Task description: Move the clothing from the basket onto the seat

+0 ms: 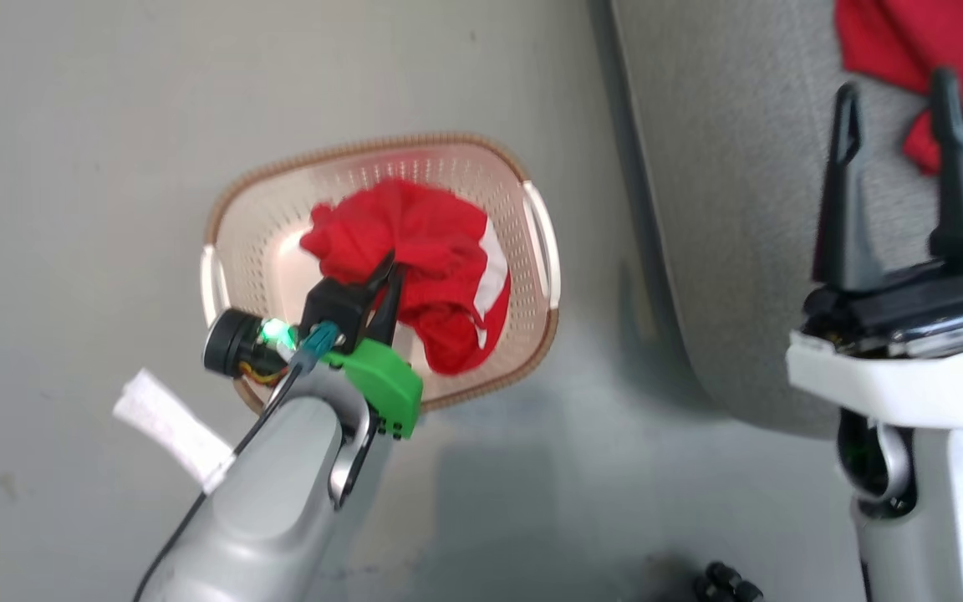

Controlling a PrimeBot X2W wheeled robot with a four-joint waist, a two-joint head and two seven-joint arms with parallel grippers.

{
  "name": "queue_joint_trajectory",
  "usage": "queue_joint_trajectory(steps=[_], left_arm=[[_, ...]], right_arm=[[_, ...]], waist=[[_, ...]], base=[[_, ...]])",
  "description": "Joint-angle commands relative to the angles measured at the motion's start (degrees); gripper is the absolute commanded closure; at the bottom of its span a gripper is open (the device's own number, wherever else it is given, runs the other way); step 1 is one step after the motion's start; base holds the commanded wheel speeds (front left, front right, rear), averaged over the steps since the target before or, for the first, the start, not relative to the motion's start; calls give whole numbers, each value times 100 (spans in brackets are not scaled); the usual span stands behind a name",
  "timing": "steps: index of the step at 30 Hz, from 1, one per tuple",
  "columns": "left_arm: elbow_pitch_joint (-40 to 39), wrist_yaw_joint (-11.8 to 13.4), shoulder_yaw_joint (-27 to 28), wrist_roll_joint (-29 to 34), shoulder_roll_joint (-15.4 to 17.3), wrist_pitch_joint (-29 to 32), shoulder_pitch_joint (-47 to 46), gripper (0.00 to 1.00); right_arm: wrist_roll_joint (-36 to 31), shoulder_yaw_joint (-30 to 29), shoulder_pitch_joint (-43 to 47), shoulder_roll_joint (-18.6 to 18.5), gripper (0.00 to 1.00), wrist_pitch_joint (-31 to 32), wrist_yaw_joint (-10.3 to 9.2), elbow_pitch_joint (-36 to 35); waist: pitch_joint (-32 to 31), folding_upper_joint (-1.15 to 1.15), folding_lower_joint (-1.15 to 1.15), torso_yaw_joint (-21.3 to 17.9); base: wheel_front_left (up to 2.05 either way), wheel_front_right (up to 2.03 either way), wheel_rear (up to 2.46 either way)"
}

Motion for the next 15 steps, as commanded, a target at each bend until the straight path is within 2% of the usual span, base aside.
queue_joint_trajectory(steps=[1, 9, 15], left_arm=[[-182, -6, 146, -16, -5, -24, 310, 100], [-1354, -231, 1029, 98, -67, -24, 1409, 100], [-2055, -240, 1475, 377, -91, -24, 1973, 100]], right_arm=[[26, 66, 216, -14, 0, -18, -7, 93], [52, 411, 831, -16, 0, -17, -6, 524], [123, 784, 1206, -66, 0, -17, -6, 870]], waist=[[-1392, 0, 0, 120], [-2395, 0, 0, 75], [-2863, 0, 0, 20]], base=[[0, 0, 0], [0, 0, 0], [0, 0, 0]])
